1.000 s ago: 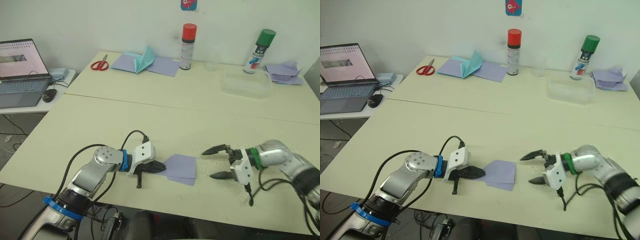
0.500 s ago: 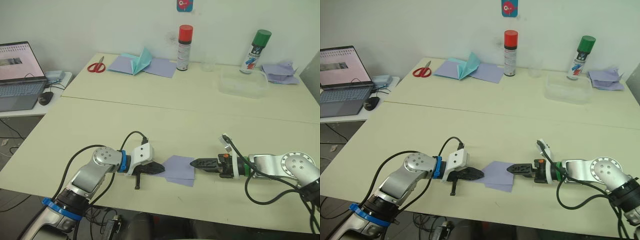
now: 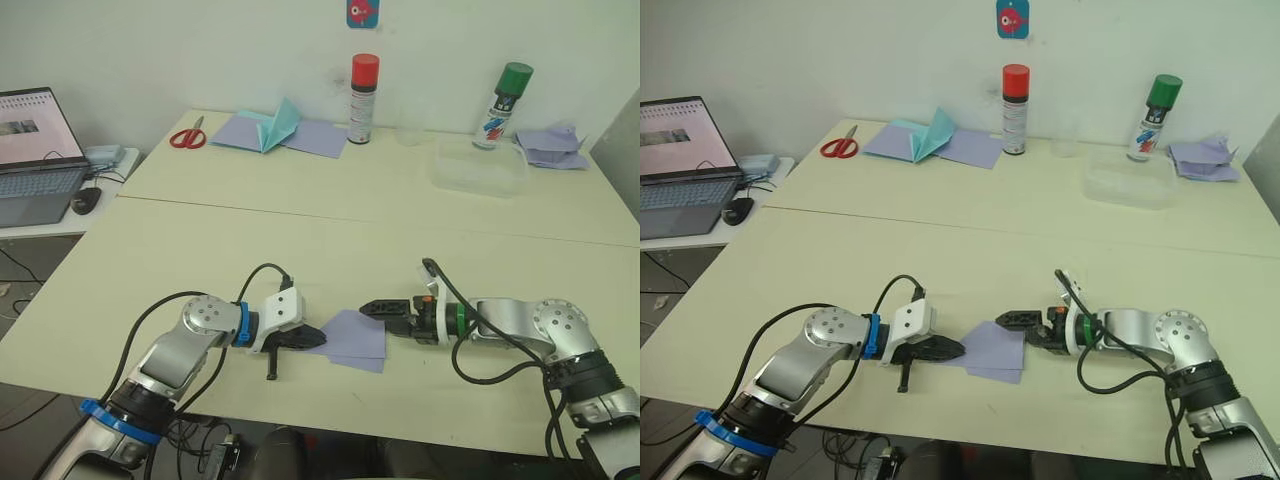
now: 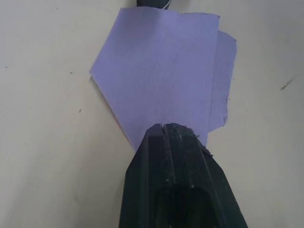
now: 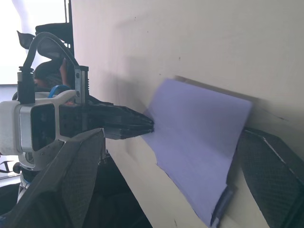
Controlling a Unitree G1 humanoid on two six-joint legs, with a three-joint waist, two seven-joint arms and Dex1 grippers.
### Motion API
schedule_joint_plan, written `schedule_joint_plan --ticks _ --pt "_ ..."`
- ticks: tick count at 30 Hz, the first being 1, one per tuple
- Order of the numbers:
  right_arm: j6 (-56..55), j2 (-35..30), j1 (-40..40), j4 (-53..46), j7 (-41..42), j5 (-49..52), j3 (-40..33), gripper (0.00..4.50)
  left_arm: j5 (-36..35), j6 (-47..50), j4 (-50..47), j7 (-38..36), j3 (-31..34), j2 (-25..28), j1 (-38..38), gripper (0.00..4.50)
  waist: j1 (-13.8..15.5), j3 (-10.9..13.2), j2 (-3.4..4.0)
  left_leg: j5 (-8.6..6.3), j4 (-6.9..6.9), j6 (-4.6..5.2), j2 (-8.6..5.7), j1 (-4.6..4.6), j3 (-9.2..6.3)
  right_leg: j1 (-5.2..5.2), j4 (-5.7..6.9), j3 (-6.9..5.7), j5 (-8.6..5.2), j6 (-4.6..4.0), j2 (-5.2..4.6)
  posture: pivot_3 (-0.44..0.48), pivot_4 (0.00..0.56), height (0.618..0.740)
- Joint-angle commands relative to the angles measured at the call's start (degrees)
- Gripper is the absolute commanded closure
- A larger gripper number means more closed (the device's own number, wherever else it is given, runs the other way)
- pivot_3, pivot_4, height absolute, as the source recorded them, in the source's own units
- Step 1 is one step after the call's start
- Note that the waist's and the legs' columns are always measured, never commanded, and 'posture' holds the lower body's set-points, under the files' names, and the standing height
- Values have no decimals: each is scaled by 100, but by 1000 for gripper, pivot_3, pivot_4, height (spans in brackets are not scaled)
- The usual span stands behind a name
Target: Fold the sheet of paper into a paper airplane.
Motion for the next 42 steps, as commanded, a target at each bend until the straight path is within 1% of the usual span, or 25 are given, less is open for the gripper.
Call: schedule_joint_plan --ticks 1,2,5,11,13,15,16,20,24,27,31,34,37,38,42 --pt "216 122 -83 18 126 -238 5 55 292 155 184 6 -207 65 139 4500 0 0 0 0 0 0 0 -2 0 -2 0 -1 1 -1 0 0 150 740" --pt "303 116 -96 -59 319 -462 -4 55 294 153 185 3 -208 67 137 4500 0 0 0 0 0 0 0 -3 0 -4 0 0 1 -1 0 0 150 740" --pt "423 126 -92 -360 888 -1157 -46 588 296 149 196 -20 -203 86 128 4500 2 0 0 0 -4 0 -1 -7 0 -8 -1 1 1 -1 0 0 150 740" --pt "435 259 7 -795 1687 -2268 -158 2788 173 232 45 -202 -124 262 202 4500 3 1 0 0 -17 0 -1 -25 8 -38 1 5 4 -7 0 0 150 740" --pt "214 183 25 -1105 2247 -3071 13 3491 72 339 92 -271 20 364 170 4500 -1 1 0 0 -26 0 -1 -26 12 -45 0 7 4 -7 0 0 150 740" --pt "-59 139 72 -1329 2758 -3774 136 4295 11 402 132 -337 117 461 151 4500 -11 2 2 0 -32 0 3 -31 14 -58 0 8 3 -6 6 0 150 740" --pt "-230 86 93 -1449 3068 -4144 237 4478 -4 425 123 -370 134 504 158 4500 -12 2 2 0 -33 -1 8 -32 14 -61 0 8 2 -6 13 0 150 740" --pt "-623 114 215 -1711 3789 -5004 350 4478 -50 486 67 -454 141 571 191 4500 -11 3 3 0 -39 -1 15 -31 9 -63 1 6 -2 -4 23 0 150 740" --pt "-568 364 271 -1701 3924 -5291 170 4478 -56 503 62 -449 119 483 177 4500 -11 3 2 0 -37 -1 14 -30 12 -62 1 9 -3 -3 23 0 150 740" --pt "-578 415 264 -1708 4119 -5560 126 4478 5 445 79 -448 58 433 167 4500 -11 3 3 1 -37 -2 14 -29 12 -62 2 10 -1 -5 23 0 150 740" --pt "-815 330 275 -1860 4698 -5915 138 4478 73 360 123 -459 3 424 158 4500 -7 3 3 0 -37 -2 11 -29 12 -61 2 11 -1 -5 22 0 150 740" --pt "-1452 40 351 -2167 5654 -6443 386 4478 90 293 165 -458 -10 422 146 4500 -2 4 4 0 -37 -2 9 -30 13 -61 2 11 -2 -4 22 0 150 740" --pt "-2031 -202 423 -2273 6302 -7053 702 4478 98 241 204 -445 -9 404 123 4500 7 5 4 0 -36 -2 8 -29 11 -59 0 10 -4 -1 22 0 150 740" --pt "-2394 -284 443 -2232 6531 -7405 875 4478 101 235 216 -438 -11 393 107 4500 8 5 4 0 -35 -2 8 -30 11 -59 0 10 -4 -1 22 0 150 740" --pt "-3422 -265 475 -1958 6959 -8373 1225 4478 125 206 269 -401 -14 342 59 4500 8 4 3 0 -33 -2 6 -28 12 -58 0 10 -4 -1 21 0 150 740"
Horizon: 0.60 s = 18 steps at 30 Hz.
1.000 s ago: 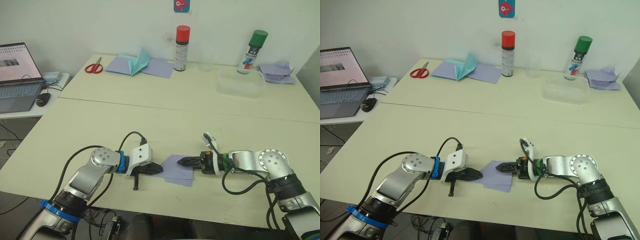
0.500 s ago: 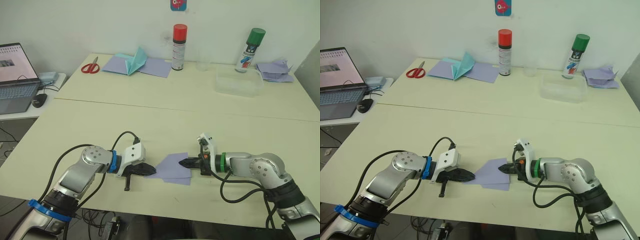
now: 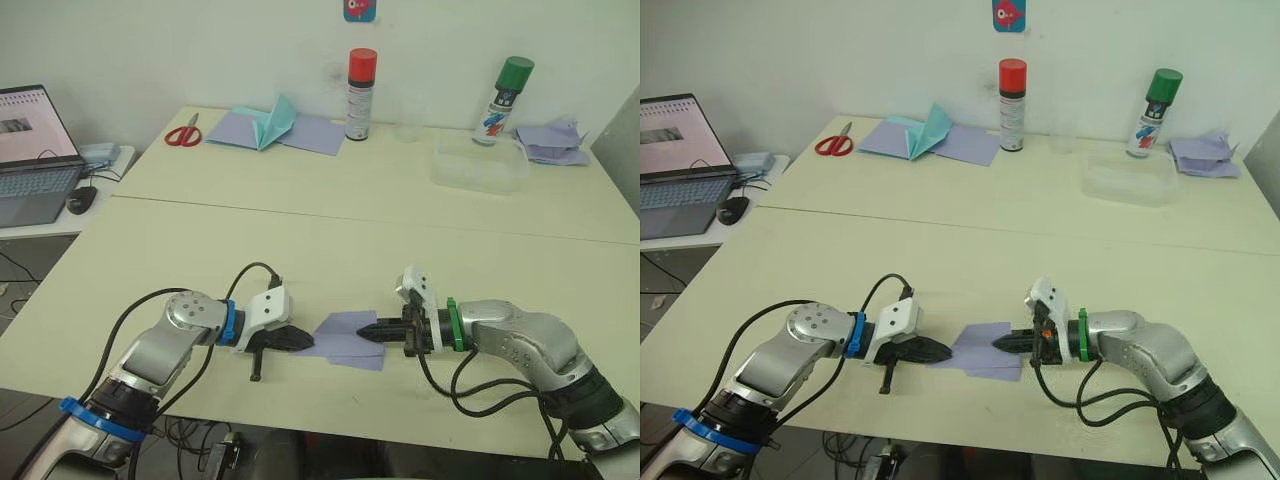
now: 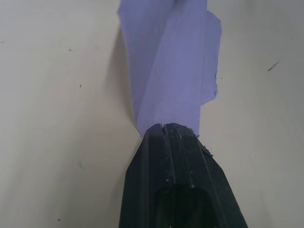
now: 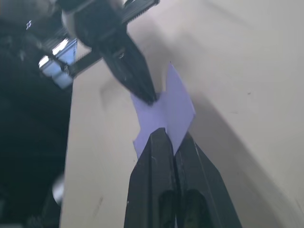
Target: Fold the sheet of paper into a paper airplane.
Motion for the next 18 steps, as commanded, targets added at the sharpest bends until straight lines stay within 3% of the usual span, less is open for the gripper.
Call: schedule_joint_plan --ticks 1,9,18 --pt "-916 64 26 128 355 -803 259 4478 306 63 220 83 -216 -30 82 4500 0 0 0 0 0 0 0 1 0 1 1 0 0 0 0 0 150 740" --pt "-2703 158 165 625 893 -2187 578 4478 315 5 250 47 -202 -25 41 4500 2 0 0 1 3 -2 0 9 0 6 3 -1 0 -1 0 0 150 740" --pt "-3534 328 280 973 1305 -2397 290 4478 342 -71 310 -7 -216 16 10 4500 3 0 0 2 5 -4 0 14 0 13 5 -1 5 -8 0 0 150 740"
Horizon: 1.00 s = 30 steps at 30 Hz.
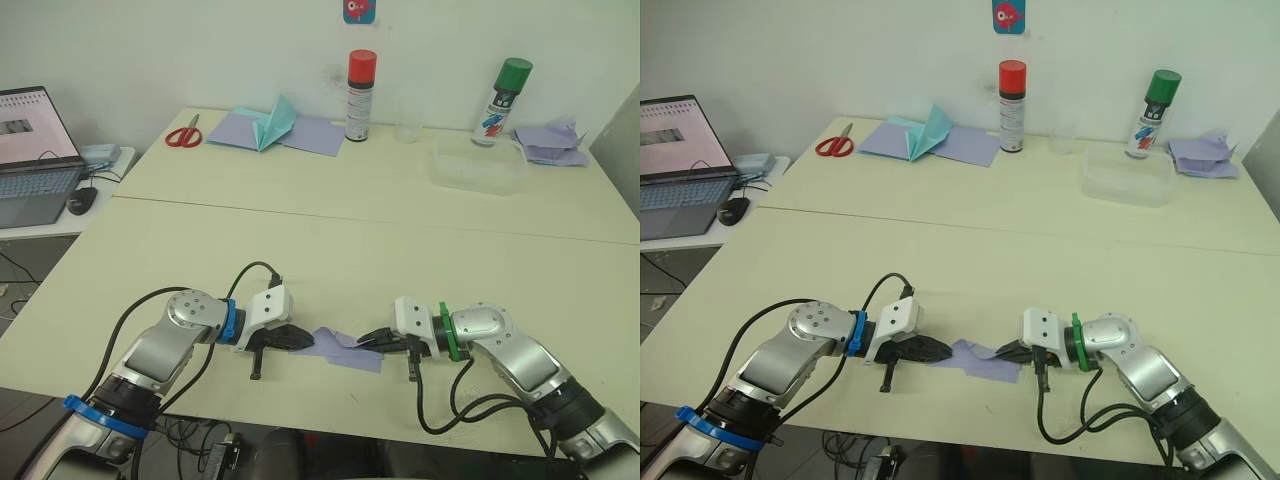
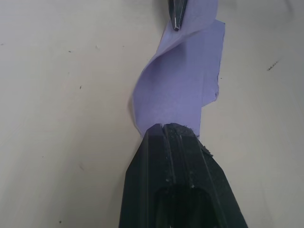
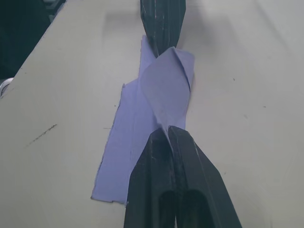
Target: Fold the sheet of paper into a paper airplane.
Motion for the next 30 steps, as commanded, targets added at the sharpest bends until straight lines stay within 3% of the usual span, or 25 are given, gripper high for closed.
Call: schedule_joint_plan --ticks 1,18,30 --pt "-493 47 43 39 233 -131 -31 4478 319 57 200 26 -196 41 82 4500 1 0 0 0 0 0 0 0 0 0 0 0 0 0 0 0 150 740" --pt "-2075 150 -80 1019 995 -325 -140 4478 396 -89 227 -127 -220 210 77 4500 6 1 0 0 2 -1 -5 0 1 3 -1 1 9 -15 0 0 150 740" --pt "-3030 286 -285 1590 838 -1079 69 4478 -3 436 -57 -436 34 206 -480 4500 5 2 -2 2 5 -3 -2 2 0 3 5 0 9 -16 2 0 150 740"
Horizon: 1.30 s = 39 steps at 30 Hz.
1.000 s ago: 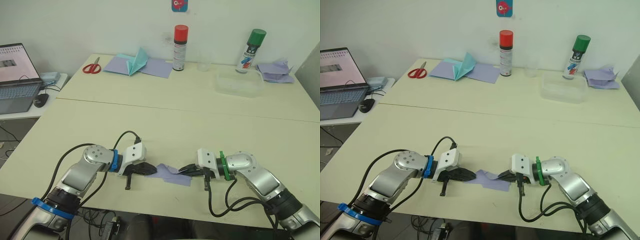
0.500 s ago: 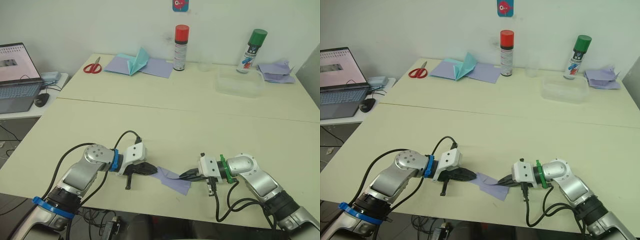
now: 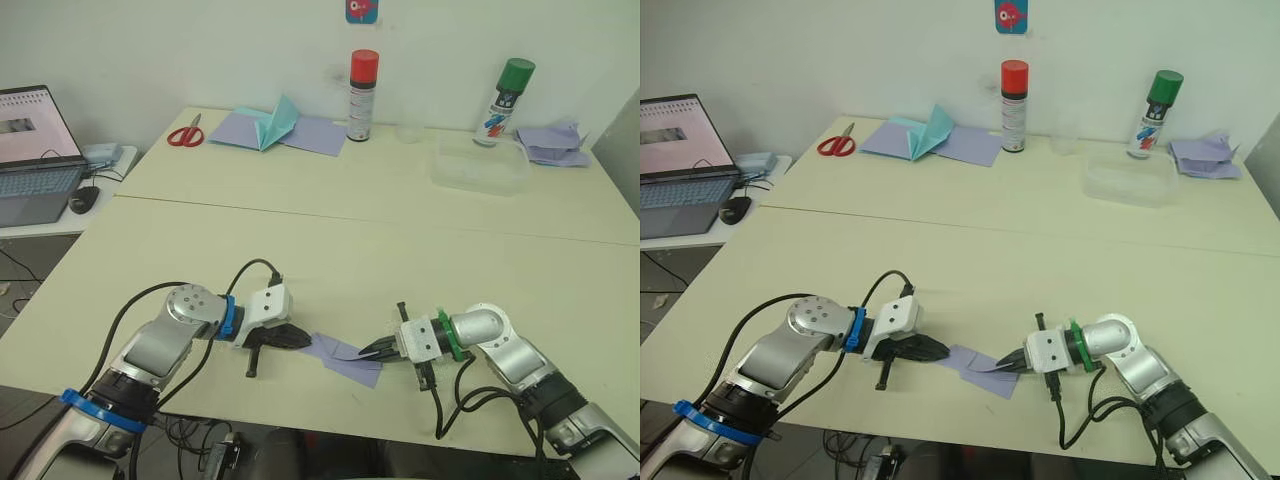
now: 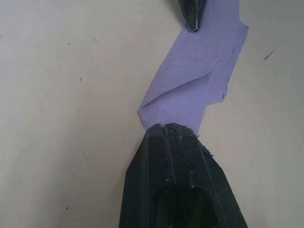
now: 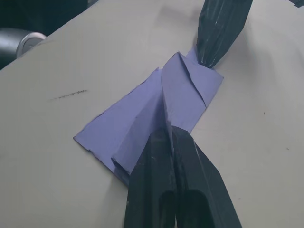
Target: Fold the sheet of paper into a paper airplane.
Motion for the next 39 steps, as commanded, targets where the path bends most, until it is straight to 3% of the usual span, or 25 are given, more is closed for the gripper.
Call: schedule_joint_plan --ticks 1,6,10,22,25,28,31,34,36,37,39 --pt "-94 -15 -14 174 -45 -272 35 4478 -223 434 -164 -122 144 3 -341 4500 0 1 -1 0 0 -1 0 0 0 0 0 0 0 0 0 0 150 740" --pt "-351 -56 33 290 -67 -403 61 4478 -567 990 -330 -23 101 -515 -880 4500 1 2 -4 1 9 -1 -1 -2 -2 3 2 -3 0 0 4 0 150 740" --pt "-444 -56 47 328 -121 -445 49 4478 -366 941 -330 90 -222 -837 -884 4500 -15 2 -3 1 11 -1 0 -1 0 5 3 2 1 1 16 0 150 740" --pt "-529 -114 85 428 -152 -433 30 4478 716 -122 173 106 -977 -558 -423 4500 1 -1 -5 2 17 -3 2 10 -4 19 4 5 1 -1 6 0 150 740" --pt "-445 -295 86 253 64 -256 -25 3871 789 -253 350 191 -1015 -637 -402 4500 2 -2 -3 2 18 -2 1 22 -5 35 3 4 1 -1 4 0 150 740" --pt "-215 -689 153 -250 424 84 -143 2878 802 -292 388 212 -1047 -699 -342 4500 34 -1 -3 0 17 0 -6 53 -7 75 -8 0 0 -3 -5 0 150 740" --pt "923 -1360 357 -1366 966 874 -292 1910 840 -337 427 260 -1076 -751 -264 4500 54 0 -4 -1 10 0 -9 76 -8 98 -13 -2 -2 -6 -15 0 150 740" --pt "1997 -1590 373 -1998 891 1286 -514 1910 864 -347 434 304 -1071 -788 -218 4500 42 -2 -1 -1 -3 0 -6 92 -5 105 -9 -1 -7 -13 -17 0 150 740" --pt "3047 -1214 328 -2250 258 1763 -731 1910 887 -378 456 419 -1045 -861 -195 4500 25 -4 -2 -1 -3 0 -3 101 -7 112 -7 -3 -10 -19 -16 0 150 740" --pt "3702 -957 319 -2372 -128 2124 -868 2368 898 -386 459 483 -1039 -898 -178 4500 23 -5 -2 0 -4 0 -1 104 -8 114 -6 -5 -11 -20 -16 0 150 740" --pt "4630 -454 303 -2413 -731 2533 -1022 2869 896 -352 416 511 -1046 -922 -141 4500 26 -7 -4 0 -3 -1 -2 102 -10 115 -6 -5 -11 -20 -17 0 150 740"
